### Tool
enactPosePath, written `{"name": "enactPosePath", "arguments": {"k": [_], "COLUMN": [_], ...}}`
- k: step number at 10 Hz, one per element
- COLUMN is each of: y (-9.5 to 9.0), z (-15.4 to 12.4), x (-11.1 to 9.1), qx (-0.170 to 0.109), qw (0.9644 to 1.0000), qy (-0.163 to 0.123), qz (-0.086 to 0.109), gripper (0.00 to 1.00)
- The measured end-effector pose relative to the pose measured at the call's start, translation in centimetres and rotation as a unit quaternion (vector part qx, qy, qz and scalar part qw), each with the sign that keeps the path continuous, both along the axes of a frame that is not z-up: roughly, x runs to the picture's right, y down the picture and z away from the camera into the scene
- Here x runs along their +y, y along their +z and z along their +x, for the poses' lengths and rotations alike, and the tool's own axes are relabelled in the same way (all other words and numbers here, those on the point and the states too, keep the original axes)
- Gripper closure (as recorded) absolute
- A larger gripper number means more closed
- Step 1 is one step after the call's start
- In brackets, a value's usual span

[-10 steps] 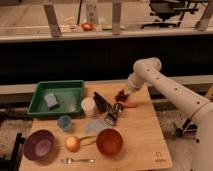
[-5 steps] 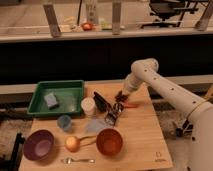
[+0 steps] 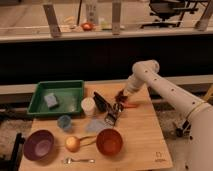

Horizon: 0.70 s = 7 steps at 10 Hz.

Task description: Place pepper in red bowl

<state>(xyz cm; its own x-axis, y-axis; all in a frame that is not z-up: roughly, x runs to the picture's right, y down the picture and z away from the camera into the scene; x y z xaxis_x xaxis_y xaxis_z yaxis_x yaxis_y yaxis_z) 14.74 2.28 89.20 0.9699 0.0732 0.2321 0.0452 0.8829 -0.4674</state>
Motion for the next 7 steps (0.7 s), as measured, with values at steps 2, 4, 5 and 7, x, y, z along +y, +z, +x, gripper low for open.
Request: {"name": "enactPosePath", "arguments": {"k": [2, 4, 5, 7], "y": [1.2, 2.3, 2.5, 2.6], "z": [0.6, 1.2, 1.5, 2.5], "x": [0.7, 1.4, 1.7, 2.5], "qx": [0.006, 0.013, 0.015, 0.020], "qw": [0.9999, 0.9995, 0.9993, 0.9991], "qy": [-0.001, -0.004, -0.003, 0.002], "qz": [-0.016, -0.030, -0.034, -0.038], "gripper": [0.20, 0.20, 0.20, 0.20]}}
